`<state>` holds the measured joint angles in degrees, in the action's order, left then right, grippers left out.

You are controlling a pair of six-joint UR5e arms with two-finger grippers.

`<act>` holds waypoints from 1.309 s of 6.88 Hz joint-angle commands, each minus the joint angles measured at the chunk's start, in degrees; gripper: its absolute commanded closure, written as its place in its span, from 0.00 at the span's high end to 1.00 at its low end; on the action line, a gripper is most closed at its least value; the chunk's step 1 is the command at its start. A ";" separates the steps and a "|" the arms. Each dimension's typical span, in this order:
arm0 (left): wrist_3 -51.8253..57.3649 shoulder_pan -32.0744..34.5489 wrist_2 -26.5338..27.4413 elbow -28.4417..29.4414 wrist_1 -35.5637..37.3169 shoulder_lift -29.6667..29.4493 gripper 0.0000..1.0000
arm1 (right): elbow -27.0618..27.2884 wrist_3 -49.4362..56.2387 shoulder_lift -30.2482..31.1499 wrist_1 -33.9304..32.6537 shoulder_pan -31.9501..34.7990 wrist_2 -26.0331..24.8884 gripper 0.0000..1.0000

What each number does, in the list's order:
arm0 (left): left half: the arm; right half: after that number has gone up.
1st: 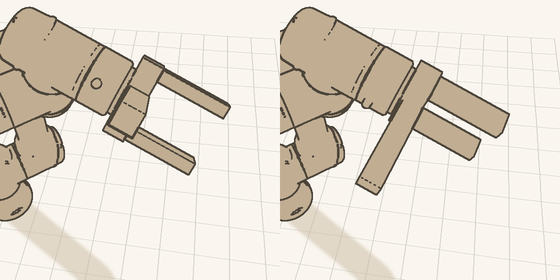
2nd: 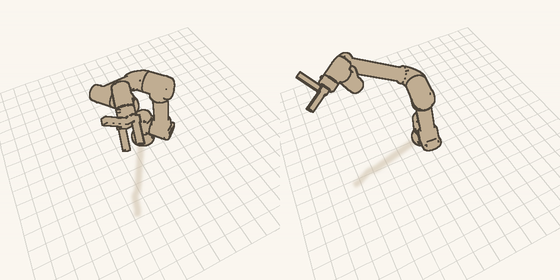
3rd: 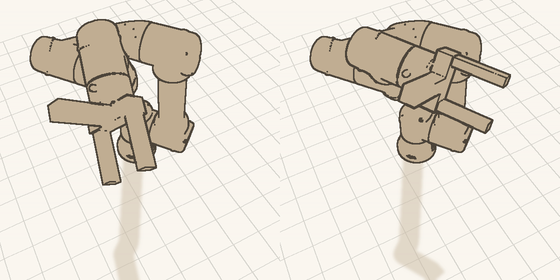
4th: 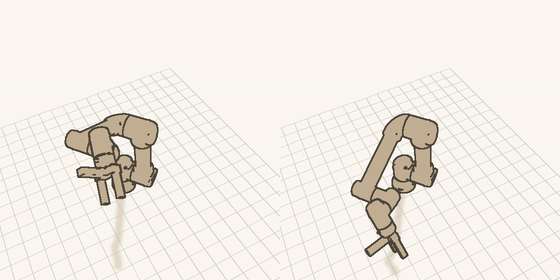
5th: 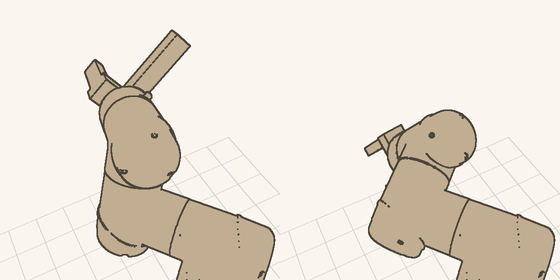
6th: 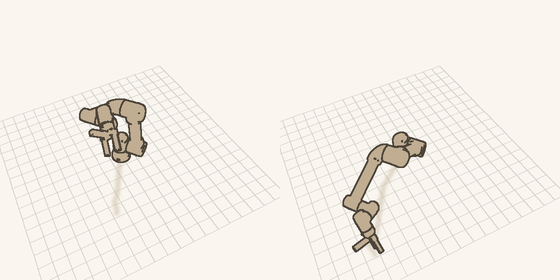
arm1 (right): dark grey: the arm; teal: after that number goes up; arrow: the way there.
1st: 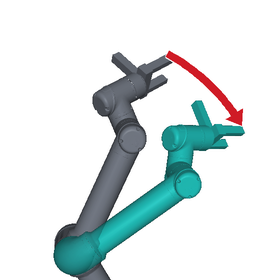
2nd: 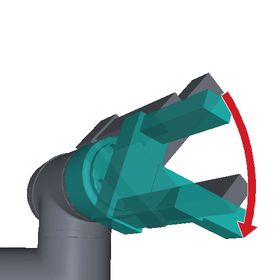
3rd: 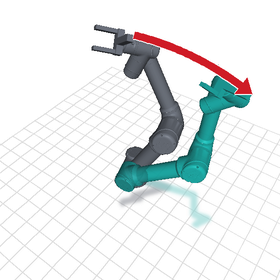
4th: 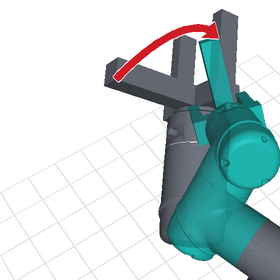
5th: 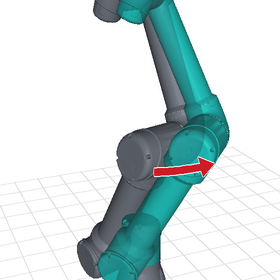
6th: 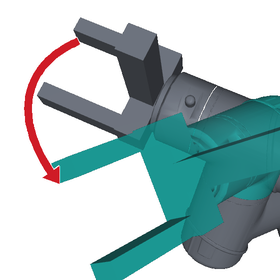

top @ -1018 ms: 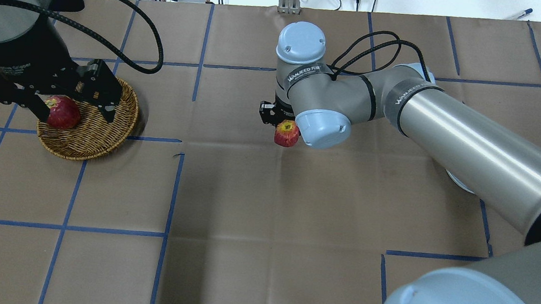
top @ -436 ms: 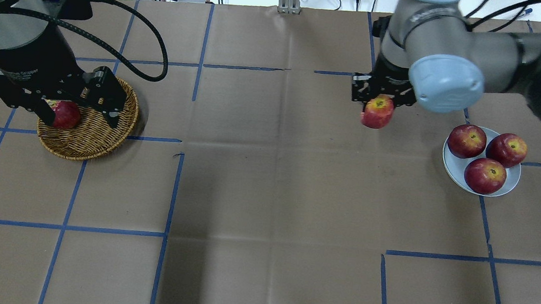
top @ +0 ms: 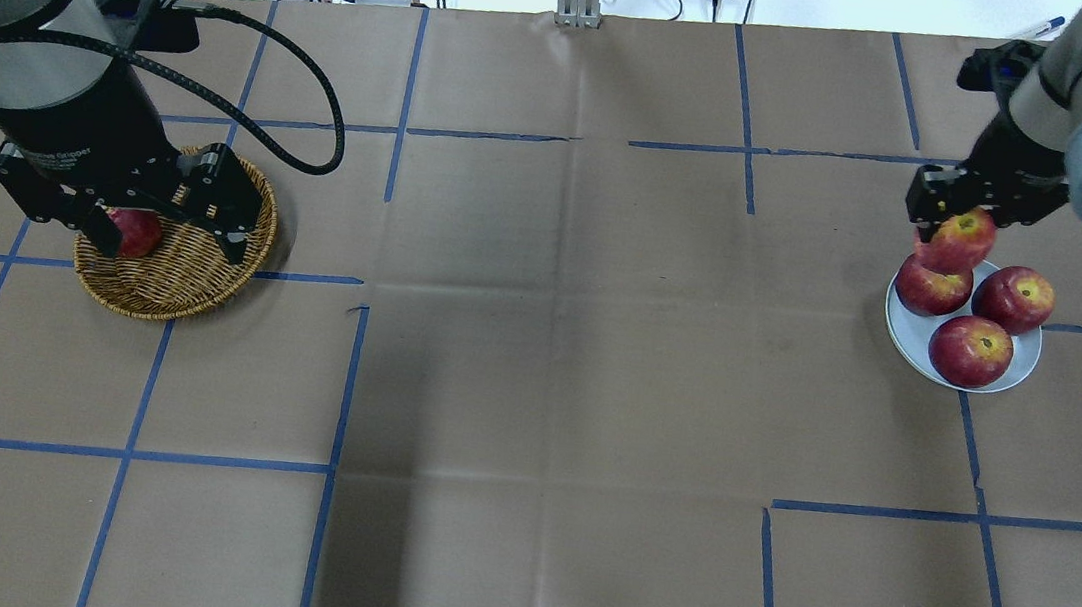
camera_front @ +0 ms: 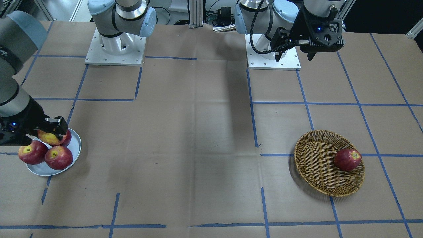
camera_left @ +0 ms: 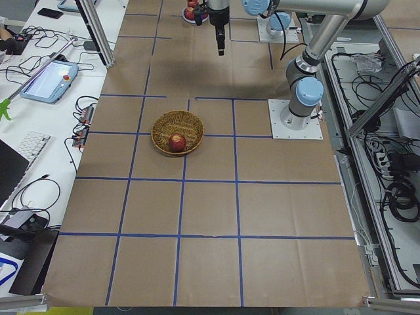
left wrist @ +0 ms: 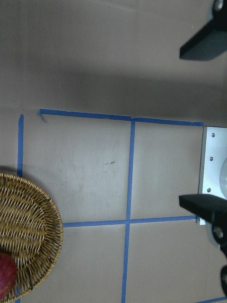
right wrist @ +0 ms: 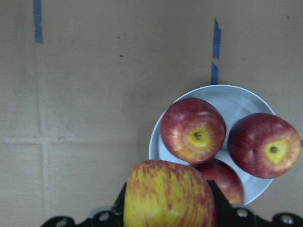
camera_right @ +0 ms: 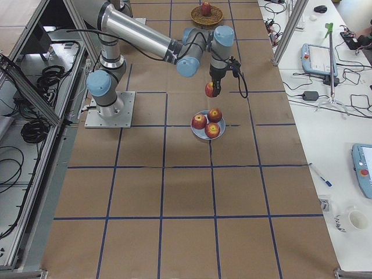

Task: Transfer apple from basket to plate
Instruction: 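Carry the apple with the right gripper onto the white plate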

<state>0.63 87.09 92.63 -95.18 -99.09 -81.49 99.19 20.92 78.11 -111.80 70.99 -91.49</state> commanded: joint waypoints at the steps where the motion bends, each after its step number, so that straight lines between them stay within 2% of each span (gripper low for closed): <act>1: -0.71 0.45 -0.25 -0.18 2.40 -2.35 0.99 | 2.91 7.45 -2.42 -5.84 -5.59 -0.18 0.57; 3: -0.72 0.45 -0.34 -0.27 3.37 -2.63 0.99 | 5.39 7.38 -3.23 -10.26 -5.51 0.00 0.57; 6: -0.45 0.54 -0.25 -0.18 3.28 -2.28 0.99 | 5.22 7.55 -6.38 -11.59 -5.60 -0.26 0.59; 7: -0.54 0.54 -0.17 -0.09 3.37 -2.36 0.99 | 4.88 7.64 -6.22 -11.51 -5.60 -0.35 1.00; 9: -0.19 0.71 0.18 -0.18 3.29 -1.67 0.99 | 4.44 7.46 -5.08 -9.32 -5.60 -0.53 1.00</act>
<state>0.22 87.69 92.58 -95.34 -95.74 -83.67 103.99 28.44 72.39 -122.41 65.39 -91.95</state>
